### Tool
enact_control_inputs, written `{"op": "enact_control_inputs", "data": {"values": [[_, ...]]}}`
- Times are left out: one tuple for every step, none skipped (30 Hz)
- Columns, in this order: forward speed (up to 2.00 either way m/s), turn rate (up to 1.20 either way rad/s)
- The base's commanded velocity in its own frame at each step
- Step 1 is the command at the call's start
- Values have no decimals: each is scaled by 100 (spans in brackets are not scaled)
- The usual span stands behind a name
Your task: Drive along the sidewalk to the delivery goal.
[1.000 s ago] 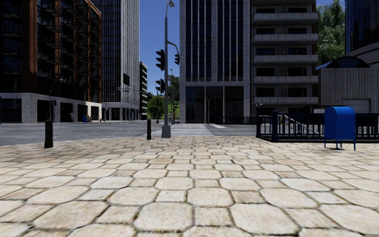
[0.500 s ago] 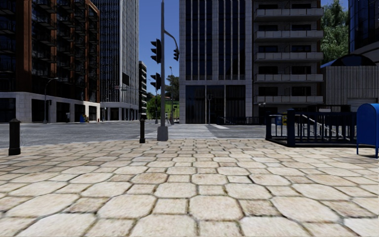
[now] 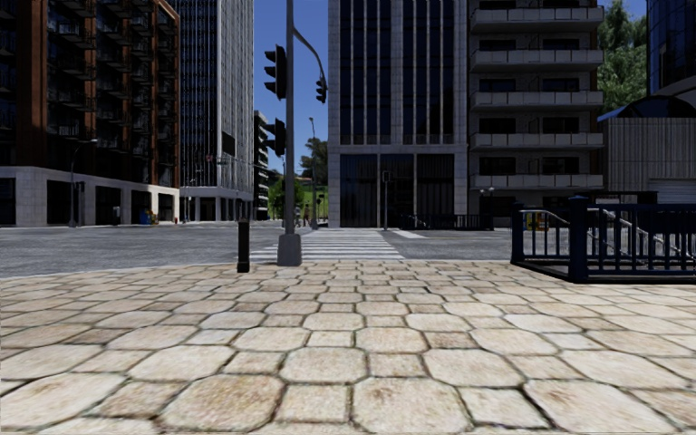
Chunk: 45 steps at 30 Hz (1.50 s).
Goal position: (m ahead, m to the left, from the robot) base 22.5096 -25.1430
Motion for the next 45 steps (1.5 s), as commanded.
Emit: {"op": "enact_control_inputs", "data": {"values": [[200,0],[200,0],[200,0],[200,0],[200,0],[200,0],[200,0],[200,0],[200,0],[200,0],[200,0],[200,0],[200,0],[200,0],[200,0],[200,-1],[200,-4],[200,-4],[200,-15],[200,-21],[200,-22],[200,-22],[200,-22],[200,-23],[200,-23],[200,-6],[200,-6],[200,0],[200,0],[200,0],[200,0],[200,0],[200,0],[200,0],[200,0],[200,0],[200,0],[200,0],[200,0],[200,0],[200,0],[200,0],[200,0],[200,0],[200,0]]}}
